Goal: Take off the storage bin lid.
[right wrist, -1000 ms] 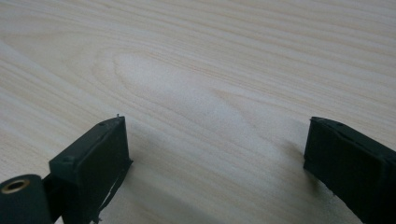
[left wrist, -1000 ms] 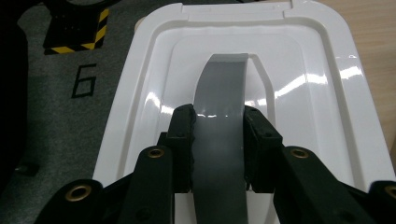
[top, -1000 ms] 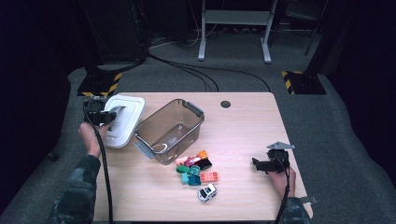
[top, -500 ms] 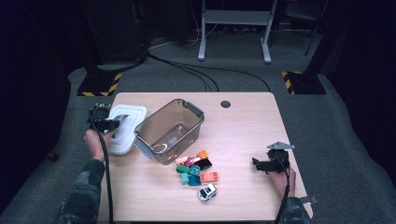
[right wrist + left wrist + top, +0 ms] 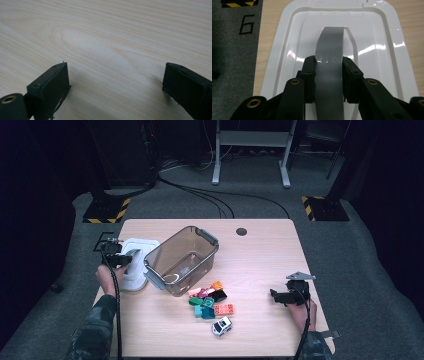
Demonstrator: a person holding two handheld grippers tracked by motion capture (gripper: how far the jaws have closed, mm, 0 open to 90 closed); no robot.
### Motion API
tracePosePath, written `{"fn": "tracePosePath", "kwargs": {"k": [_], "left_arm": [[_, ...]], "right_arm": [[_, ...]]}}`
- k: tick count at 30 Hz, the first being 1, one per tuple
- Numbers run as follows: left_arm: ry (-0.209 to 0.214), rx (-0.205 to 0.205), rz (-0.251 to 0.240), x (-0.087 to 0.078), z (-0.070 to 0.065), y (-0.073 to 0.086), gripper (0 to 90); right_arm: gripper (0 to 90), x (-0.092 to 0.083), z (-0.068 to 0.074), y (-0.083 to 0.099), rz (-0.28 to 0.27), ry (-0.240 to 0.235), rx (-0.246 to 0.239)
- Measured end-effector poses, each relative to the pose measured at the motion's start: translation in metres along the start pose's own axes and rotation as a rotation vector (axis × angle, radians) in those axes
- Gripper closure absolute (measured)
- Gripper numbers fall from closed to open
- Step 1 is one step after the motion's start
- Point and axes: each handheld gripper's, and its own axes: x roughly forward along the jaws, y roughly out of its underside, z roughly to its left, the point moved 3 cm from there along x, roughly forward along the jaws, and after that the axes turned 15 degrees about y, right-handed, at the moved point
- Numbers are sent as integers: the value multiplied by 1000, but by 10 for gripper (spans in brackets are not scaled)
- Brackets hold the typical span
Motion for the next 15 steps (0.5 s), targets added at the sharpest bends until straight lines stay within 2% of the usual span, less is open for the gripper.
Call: {"fn": "tracePosePath", "kwargs": {"k": [5,8,9,15], "left_arm": [[10,0,-6,2,-1,0,670],[33,-5,-3,3,-1,1,656],[36,-14,-13,2,-1,1,623],[35,0,-24,-10,-4,-2,410]], "right_arm": [[61,0,0,0,-2,0,-2],[61,0,0,0,-1,0,-2],[62,0,0,0,-1,0,-2],[62,0,0,0,-1,-1,-1]]}}
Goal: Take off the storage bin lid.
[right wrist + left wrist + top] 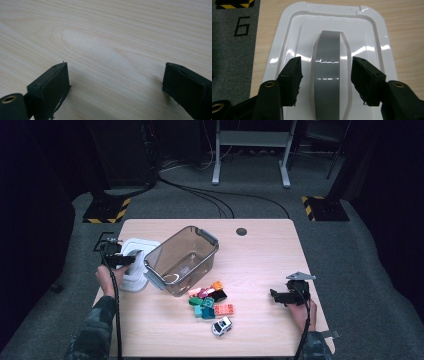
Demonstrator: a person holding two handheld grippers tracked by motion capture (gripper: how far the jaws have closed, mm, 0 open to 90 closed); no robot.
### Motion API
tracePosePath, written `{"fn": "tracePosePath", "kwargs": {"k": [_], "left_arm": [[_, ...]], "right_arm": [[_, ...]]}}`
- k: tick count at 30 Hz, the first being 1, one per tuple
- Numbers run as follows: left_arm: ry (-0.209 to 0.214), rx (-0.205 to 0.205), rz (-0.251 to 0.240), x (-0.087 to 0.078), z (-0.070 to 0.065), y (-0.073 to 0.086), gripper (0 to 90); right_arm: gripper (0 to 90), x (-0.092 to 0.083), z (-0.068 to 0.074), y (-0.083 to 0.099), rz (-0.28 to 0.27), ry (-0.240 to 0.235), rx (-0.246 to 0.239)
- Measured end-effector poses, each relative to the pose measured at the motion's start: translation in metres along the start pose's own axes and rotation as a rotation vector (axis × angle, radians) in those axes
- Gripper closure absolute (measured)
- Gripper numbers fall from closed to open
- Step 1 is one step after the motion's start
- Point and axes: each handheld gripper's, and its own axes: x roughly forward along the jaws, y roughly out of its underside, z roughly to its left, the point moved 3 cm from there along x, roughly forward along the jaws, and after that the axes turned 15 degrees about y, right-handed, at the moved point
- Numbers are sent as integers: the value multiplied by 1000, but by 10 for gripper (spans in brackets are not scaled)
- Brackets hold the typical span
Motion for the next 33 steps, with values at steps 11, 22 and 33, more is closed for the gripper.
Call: {"fn": "tracePosePath", "kwargs": {"k": [11,22,33], "left_arm": [[9,66,-30,-33,-8,10,209],[69,100,-83,-56,-20,38,145],[92,138,-86,-63,-43,80,92]], "right_arm": [[62,0,0,0,0,-2,0],[63,0,1,0,4,3,4],[63,0,1,0,6,9,0]]}}
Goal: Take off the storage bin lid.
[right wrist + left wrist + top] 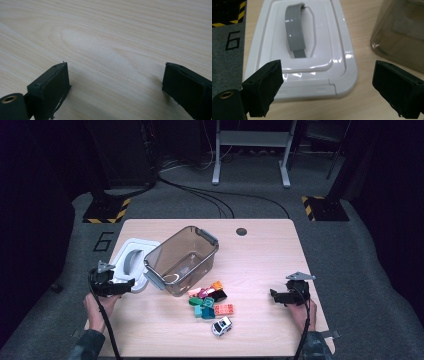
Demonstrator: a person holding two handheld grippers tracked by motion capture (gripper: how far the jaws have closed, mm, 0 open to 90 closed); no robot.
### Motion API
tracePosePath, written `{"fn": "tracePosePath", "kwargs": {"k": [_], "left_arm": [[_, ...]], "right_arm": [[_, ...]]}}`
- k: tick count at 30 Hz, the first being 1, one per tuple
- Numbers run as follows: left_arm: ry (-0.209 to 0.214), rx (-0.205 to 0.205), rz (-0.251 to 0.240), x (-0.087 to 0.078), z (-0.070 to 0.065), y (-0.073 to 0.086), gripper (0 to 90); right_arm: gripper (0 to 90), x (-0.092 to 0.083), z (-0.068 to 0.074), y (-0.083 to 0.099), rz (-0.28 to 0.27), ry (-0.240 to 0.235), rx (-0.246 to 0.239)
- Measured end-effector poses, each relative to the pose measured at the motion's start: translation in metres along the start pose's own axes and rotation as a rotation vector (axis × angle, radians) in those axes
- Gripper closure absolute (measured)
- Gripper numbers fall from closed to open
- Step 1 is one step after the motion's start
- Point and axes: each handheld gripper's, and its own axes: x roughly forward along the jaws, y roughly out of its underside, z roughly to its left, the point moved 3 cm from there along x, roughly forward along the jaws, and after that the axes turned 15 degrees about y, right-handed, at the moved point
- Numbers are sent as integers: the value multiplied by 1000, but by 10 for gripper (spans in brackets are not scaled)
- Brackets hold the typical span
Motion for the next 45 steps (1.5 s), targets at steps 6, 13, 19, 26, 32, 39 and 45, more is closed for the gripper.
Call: {"fn": "tracePosePath", "kwargs": {"k": [6,13,19,26,32,39,45], "left_arm": [[6,38,17,2,-17,21,76],[-1,84,59,10,-42,47,52],[7,85,88,23,-52,67,46],[25,27,31,24,-51,74,23],[26,24,33,24,-52,75,5],[32,26,38,24,-52,75,0],[31,26,39,24,-52,75,0]], "right_arm": [[61,1,0,0,-4,2,-11],[45,1,1,0,1,6,-15],[0,0,-1,1,25,35,9],[22,-10,6,-2,37,-2,42],[32,-32,30,-11,13,-41,19],[36,-53,62,-16,-18,-95,8],[37,-62,83,-16,-19,-124,-9]]}}
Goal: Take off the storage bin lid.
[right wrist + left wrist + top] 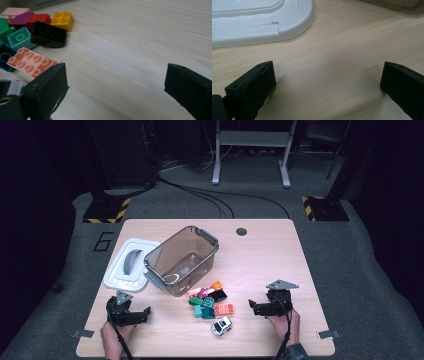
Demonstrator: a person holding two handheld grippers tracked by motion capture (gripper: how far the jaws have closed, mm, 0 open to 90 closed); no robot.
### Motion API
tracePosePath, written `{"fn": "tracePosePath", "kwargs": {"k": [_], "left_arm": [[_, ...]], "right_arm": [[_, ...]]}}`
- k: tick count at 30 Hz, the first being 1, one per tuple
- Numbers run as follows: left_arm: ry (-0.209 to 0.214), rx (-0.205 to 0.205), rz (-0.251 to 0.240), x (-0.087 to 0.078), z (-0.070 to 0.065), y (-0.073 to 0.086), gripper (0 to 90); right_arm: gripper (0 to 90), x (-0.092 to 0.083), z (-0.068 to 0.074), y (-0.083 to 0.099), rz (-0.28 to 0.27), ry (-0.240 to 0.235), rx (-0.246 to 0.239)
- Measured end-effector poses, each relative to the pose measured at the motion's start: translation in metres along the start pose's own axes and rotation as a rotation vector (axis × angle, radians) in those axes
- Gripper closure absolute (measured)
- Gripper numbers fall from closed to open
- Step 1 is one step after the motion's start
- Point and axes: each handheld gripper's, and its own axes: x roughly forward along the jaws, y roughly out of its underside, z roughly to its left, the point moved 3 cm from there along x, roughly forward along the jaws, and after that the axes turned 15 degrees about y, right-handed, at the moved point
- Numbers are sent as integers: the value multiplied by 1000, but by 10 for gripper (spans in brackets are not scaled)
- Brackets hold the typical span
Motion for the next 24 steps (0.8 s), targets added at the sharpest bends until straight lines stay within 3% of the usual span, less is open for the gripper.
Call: {"fn": "tracePosePath", "kwargs": {"k": [15,21,24], "left_arm": [[-2,5,-1,0,0,0,0],[6,5,3,0,0,0,0],[7,8,4,0,-1,0,0]], "right_arm": [[39,-21,74,6,-14,-96,-44],[37,-25,108,14,-15,-123,-110],[27,-24,117,18,0,-131,-132]]}}
